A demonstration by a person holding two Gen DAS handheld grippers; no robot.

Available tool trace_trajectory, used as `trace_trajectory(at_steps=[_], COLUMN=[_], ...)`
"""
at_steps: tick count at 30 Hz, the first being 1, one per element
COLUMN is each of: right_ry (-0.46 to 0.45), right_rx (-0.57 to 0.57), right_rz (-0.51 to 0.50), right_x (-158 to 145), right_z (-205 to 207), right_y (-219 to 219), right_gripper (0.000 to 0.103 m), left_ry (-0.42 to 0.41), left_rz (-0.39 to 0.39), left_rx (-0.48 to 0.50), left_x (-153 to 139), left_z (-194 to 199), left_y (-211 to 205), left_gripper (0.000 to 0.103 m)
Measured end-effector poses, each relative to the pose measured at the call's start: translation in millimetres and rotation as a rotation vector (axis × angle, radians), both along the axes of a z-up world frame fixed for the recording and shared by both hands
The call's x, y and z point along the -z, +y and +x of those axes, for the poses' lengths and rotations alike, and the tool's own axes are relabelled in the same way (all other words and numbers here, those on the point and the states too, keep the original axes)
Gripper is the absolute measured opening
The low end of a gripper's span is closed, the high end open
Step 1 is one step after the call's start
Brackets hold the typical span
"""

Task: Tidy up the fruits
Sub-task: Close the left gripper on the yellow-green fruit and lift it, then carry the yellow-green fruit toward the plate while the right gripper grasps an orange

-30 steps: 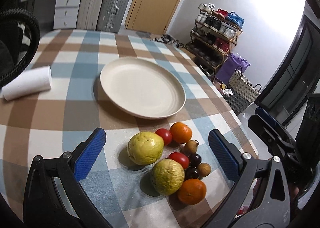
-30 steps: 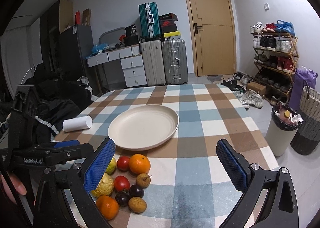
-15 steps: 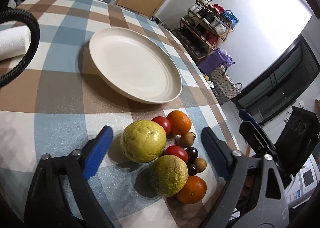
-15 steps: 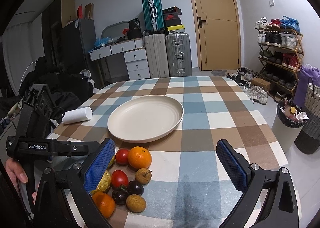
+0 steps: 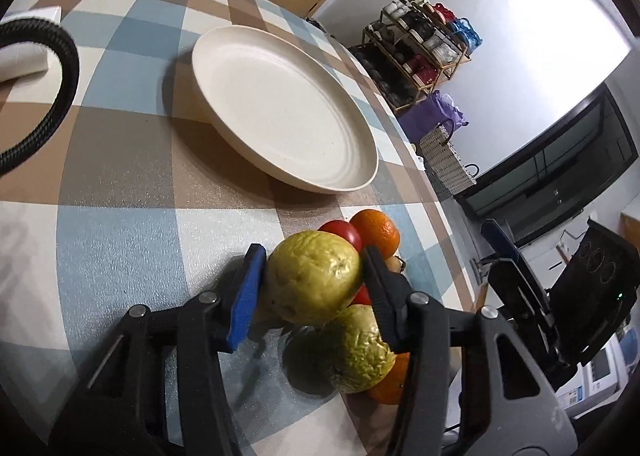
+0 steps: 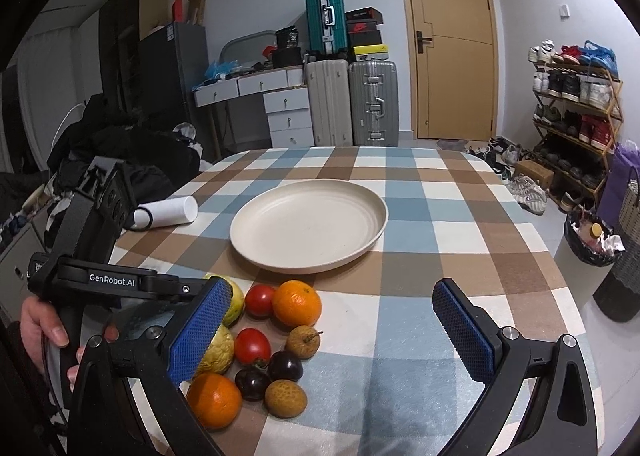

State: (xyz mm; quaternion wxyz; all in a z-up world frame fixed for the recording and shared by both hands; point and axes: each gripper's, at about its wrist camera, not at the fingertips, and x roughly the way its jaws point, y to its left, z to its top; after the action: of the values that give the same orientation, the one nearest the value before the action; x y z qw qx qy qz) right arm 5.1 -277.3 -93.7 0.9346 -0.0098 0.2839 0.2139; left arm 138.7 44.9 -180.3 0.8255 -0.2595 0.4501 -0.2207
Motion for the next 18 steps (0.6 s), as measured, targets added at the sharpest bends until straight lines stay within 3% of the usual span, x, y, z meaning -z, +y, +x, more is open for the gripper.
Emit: trace_trajectory(at_steps=[11, 18], right_ry=[0.013, -0.01], right_rx=[-0.103, -0.167], right_rz=[-0.018, -0.092], right_x=[10, 27], right_z=[-27, -57], right_y=[14, 38], right_gripper=[0.103, 0.103], left_ry=[-0.048, -0.066], left_rz=[0.023, 0.019], left_rx=[-0.014, -0.036], left_x=[-10, -17], left_z=[-17, -24], left_y=[5, 15], left_gripper=[0.047, 0.047])
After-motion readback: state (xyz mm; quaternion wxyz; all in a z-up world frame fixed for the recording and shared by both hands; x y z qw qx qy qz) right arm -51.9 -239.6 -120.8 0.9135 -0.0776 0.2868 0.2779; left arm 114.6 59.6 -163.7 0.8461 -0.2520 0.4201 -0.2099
